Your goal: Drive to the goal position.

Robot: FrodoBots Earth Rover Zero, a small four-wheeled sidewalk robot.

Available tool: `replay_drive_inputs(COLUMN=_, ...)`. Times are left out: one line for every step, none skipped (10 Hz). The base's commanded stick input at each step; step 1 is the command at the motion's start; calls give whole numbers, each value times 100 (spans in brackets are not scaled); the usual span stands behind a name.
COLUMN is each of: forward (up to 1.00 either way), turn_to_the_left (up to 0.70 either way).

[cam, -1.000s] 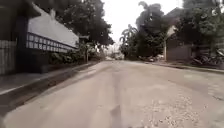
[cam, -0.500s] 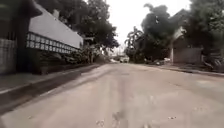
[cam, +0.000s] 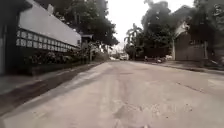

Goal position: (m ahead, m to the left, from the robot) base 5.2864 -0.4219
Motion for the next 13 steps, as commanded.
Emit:
replay_drive_inputs(forward=85, turn_to_the_left=7)
replay_drive_inputs(forward=85, turn_to_the_left=-33)
replay_drive_inputs(forward=85, turn_to_the_left=-34)
replay_drive_inputs(forward=85, turn_to_the_left=-17)
replay_drive_inputs(forward=85, turn_to_the_left=5)
replay_drive_inputs(forward=85, turn_to_the_left=10)
replay_drive_inputs(forward=85, turn_to_the_left=0)
replay_drive_inputs(forward=85, turn_to_the_left=-5)
replay_drive_inputs(forward=85, turn_to_the_left=-33)
replay_drive_inputs(forward=85, turn_to_the_left=-19)
replay_drive_inputs(forward=85, turn_to_the_left=-1)
replay_drive_inputs(forward=85, turn_to_the_left=5)
replay_drive_inputs(forward=85, turn_to_the_left=0)
